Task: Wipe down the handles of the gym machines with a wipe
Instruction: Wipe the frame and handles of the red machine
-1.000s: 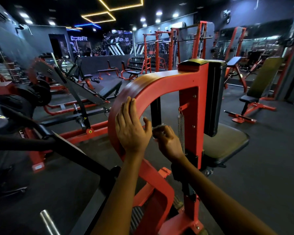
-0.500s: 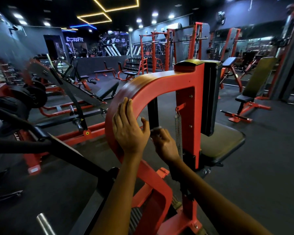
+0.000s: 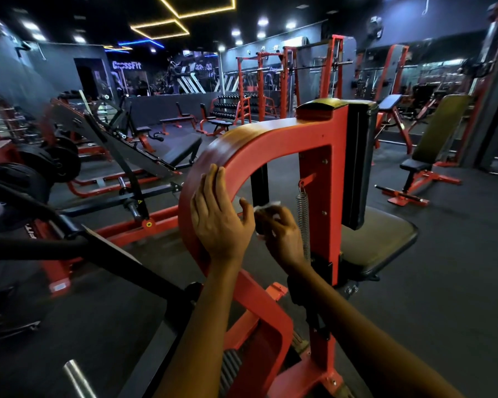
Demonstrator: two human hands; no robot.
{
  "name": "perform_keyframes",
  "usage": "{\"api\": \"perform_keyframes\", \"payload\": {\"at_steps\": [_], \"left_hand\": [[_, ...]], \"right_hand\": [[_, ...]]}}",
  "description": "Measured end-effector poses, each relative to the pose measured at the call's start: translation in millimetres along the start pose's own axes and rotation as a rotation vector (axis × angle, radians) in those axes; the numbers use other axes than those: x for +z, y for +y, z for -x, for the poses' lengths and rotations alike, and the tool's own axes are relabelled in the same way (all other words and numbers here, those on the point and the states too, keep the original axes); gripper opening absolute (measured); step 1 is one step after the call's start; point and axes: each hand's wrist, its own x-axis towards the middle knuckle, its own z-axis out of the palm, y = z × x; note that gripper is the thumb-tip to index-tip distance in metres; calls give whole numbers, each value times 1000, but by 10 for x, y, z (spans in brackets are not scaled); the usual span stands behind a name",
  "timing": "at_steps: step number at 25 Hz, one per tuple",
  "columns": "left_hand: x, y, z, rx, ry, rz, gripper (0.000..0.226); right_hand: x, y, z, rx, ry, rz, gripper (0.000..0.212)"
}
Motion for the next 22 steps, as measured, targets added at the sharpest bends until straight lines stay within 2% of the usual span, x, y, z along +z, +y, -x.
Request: {"api": "perform_keyframes", "payload": {"at_steps": [2,5,7,12,14,17,22], "left_hand": [[0,-1,8,-1,-6,3,75],[3,-3,-5,-9,-7,-4,75],[-2,0,-1,-1,-5,-4,76],[-2,2,4,-5,-9,10,76],[4,0,2,-7,-9,15,77],[0,-3,2,-5,-9,11,77],[4,1,9,-12,-17,26,75]], "right_hand": [[-31,5,-37,73,19,-12,24],[-117,-126,-567,199,227,-147,27],[-123,-193,-818,233,284,-217,27],[-96,-186,-481,228,216,-154,24],[-153,-159,-564,219,240,-175,24],[-135,-244,-855,285,276,-267,23],[-94,-188,-578,350,208,-250,24]]}}
